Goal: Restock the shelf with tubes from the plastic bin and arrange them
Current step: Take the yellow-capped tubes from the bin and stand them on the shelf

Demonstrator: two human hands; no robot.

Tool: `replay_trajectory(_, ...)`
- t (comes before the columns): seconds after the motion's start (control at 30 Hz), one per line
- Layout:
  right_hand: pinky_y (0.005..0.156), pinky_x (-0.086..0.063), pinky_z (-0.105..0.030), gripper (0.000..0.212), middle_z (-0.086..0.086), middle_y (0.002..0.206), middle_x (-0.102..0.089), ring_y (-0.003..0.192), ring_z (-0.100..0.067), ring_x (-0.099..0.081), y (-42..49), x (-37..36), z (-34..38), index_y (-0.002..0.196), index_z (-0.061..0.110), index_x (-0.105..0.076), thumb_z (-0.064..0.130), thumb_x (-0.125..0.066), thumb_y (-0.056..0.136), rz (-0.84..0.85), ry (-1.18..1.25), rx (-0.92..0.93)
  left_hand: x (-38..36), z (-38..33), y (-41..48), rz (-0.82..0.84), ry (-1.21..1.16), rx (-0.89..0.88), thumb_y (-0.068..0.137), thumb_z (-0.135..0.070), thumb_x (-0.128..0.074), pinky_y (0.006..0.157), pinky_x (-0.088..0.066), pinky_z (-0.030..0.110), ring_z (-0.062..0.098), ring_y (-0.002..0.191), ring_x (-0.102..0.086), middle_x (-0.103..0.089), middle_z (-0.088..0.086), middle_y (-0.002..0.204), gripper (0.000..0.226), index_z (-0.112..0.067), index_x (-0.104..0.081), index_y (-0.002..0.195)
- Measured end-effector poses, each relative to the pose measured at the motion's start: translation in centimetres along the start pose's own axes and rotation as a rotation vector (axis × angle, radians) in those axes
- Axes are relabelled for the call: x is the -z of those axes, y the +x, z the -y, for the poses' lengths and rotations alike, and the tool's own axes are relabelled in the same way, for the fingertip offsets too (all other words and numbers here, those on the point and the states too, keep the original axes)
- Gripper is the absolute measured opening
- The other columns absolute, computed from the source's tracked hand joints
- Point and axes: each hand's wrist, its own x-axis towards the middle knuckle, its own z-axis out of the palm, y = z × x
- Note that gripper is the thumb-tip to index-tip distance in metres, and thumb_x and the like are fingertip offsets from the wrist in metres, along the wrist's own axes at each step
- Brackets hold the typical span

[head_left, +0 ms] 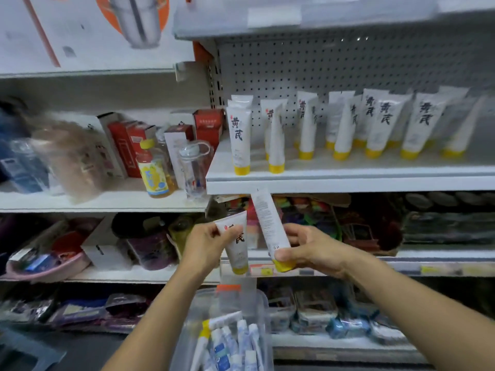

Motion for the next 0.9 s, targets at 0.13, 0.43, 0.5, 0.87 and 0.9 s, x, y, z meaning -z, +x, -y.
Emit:
replay_trajectory(0.13,0.076,-0.057,-0.03,0.048,-0.007,0.105,-0.072,0.092,-0.015,-0.069,-1.0,3.2,3.2,0.109,0.016,-0.065,0.004,-0.083,0.067,-0.196,-0.087,0.191,-1.9,-3.3,-0.1,-0.015,-0.003,-0.025,0.082,-0.033,-0.073,0.05,-0.04,0.011,-0.006,0.053,-0.056,-0.068,-0.012,0.063,0.017,-0.018,-0.074,0.075)
replay_trajectory(0.43,0.084,-0.054,-0.038,0.064,-0.005,0.106,-0.063,0.095,-0.022,-0.063,2.6,9.7,10.1,0.112,0.012,-0.047,0.019,-0.088,0.064,-0.626,-0.386,0.393,-4.0,-6.9,0.7,-0.04,-0.061,-0.062,0.081,-0.034,-0.074,0.07,-0.056,0.026,0.005,0.08,-0.07,-0.075,-0.009,0.083,0.016,-0.018,-0.075,0.083)
replay_trajectory(0.5,0.086,-0.053,-0.041,0.067,-0.005,0.107,-0.061,0.097,-0.024,-0.061,4.0,10.5,10.4,0.112,0.014,-0.044,0.019,-0.088,0.063,-0.675,-0.429,0.384,-4.3,-7.4,0.8,-0.04,-0.06,-0.073,0.082,-0.034,-0.074,0.068,-0.059,0.028,0.006,0.079,-0.071,-0.075,-0.009,0.083,0.017,-0.017,-0.076,0.084)
replay_trajectory(0.87,0.085,-0.053,-0.044,0.066,-0.012,0.108,-0.059,0.099,-0.031,-0.059,8.2,11.8,10.4,0.105,0.011,-0.037,0.016,-0.089,0.064,-0.712,-0.575,0.288,-5.6,-8.0,1.9,-0.023,-0.069,-0.074,0.08,-0.034,-0.074,0.068,-0.053,0.022,0.002,0.082,-0.069,-0.074,-0.011,0.086,0.018,-0.018,-0.075,0.086)
replay_trajectory(0.9,0.086,-0.053,-0.046,0.067,-0.012,0.108,-0.059,0.099,-0.031,-0.06,8.4,11.9,10.4,0.105,0.012,-0.037,0.016,-0.089,0.063,-0.715,-0.576,0.285,-5.6,-8.0,2.0,-0.021,-0.072,-0.071,0.08,-0.034,-0.074,0.067,-0.052,0.021,0.002,0.082,-0.069,-0.074,-0.011,0.086,0.018,-0.018,-0.075,0.087)
